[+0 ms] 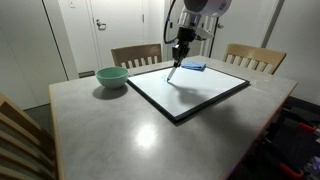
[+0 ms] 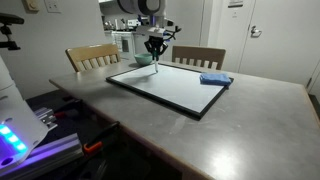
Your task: Pick up the marker from the bowl, use the marker to draw a smiley face on the whiteboard, put the marker in the bowl
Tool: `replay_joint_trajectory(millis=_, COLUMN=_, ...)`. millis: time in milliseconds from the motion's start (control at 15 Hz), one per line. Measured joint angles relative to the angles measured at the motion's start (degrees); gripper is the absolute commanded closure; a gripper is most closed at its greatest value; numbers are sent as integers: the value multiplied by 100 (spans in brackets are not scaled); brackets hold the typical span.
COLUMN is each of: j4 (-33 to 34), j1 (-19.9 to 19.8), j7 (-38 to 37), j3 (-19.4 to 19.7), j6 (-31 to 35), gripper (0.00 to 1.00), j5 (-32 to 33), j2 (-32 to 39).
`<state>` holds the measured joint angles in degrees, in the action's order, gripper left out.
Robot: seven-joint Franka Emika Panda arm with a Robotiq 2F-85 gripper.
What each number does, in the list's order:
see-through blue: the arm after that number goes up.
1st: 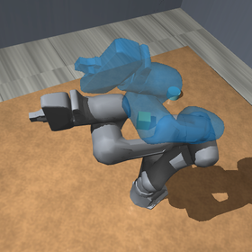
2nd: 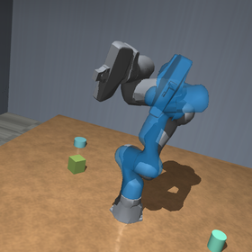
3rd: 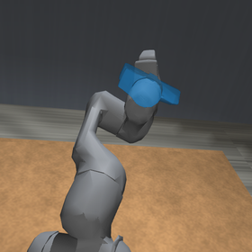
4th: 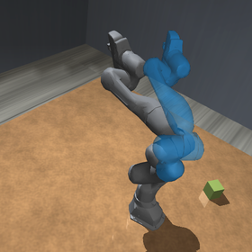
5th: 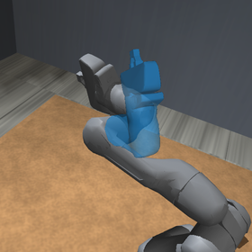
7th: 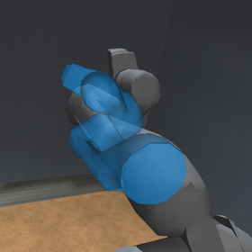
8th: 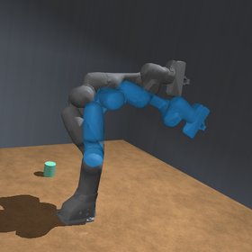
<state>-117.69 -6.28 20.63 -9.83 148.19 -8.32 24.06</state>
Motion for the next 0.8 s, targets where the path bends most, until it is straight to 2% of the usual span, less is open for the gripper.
replay_joint_trajectory(millis=800, j4=-1, j1=-36, j7=4, j3=80, j6=-427, gripper=95, j5=-3, j2=-101)
